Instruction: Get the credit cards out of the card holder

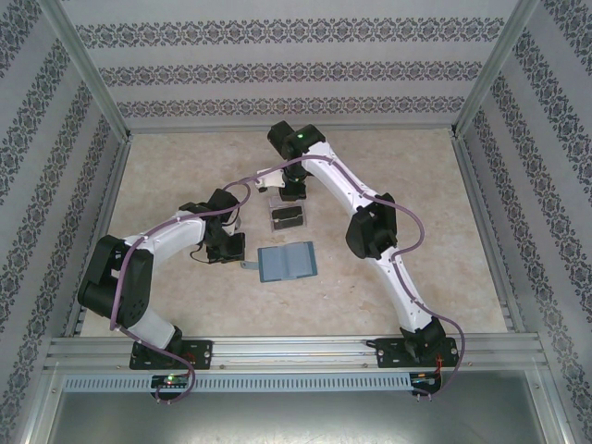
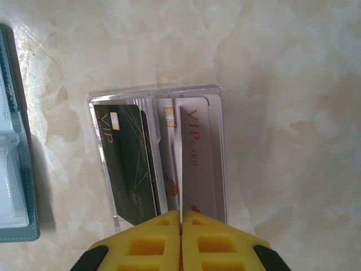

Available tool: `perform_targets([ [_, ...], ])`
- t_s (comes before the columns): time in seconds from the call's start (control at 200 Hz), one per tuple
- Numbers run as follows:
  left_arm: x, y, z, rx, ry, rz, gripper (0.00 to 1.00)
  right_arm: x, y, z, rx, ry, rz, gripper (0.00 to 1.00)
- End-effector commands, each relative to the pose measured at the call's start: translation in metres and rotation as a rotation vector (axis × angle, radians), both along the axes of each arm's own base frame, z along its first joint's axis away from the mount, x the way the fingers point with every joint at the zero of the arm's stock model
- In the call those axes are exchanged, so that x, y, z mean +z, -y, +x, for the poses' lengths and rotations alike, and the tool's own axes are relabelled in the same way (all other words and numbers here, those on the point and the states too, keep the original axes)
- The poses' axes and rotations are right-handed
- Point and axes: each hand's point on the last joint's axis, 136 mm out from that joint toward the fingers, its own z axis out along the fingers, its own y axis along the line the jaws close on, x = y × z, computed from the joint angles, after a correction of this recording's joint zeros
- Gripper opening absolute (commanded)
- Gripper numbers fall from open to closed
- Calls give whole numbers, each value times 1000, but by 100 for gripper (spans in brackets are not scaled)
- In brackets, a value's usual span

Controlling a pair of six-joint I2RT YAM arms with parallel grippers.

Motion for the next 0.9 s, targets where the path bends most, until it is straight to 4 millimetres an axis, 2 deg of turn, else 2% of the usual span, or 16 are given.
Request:
perform_targets([
  [0.0, 2, -9, -5, 20, -14, 22, 7, 0, 1, -3, -12, -23, 7, 12],
  [0.32, 5, -8, 2, 21, 10, 23, 7, 27, 9, 8, -69, 54, 15, 18],
  [0.435, 6, -9, 10, 36, 41, 26, 10, 35, 17, 15, -137, 77, 25, 23],
  [0.495, 5, -9, 15, 45, 63, 25, 17, 39, 23, 18, -194, 84, 40, 27],
  [0.63, 8, -14, 30, 70, 121, 42, 41, 46, 36, 21, -312, 116, 101, 41],
  [0.719, 13, -18, 40, 76, 158, 64, 52, 48, 46, 17, -378, 142, 153, 50],
  [0.759, 14, -21, 43, 76, 169, 77, 57, 52, 50, 15, -406, 155, 182, 55],
  [0.804, 16, -23, 47, 79, 186, 86, 62, 50, 56, 9, -439, 157, 203, 67],
  [0.849, 17, -26, 50, 82, 198, 94, 76, 51, 62, 5, -464, 163, 224, 77],
  [0.894, 18, -29, 54, 88, 211, 106, 87, 50, 69, 0, -495, 165, 237, 82],
])
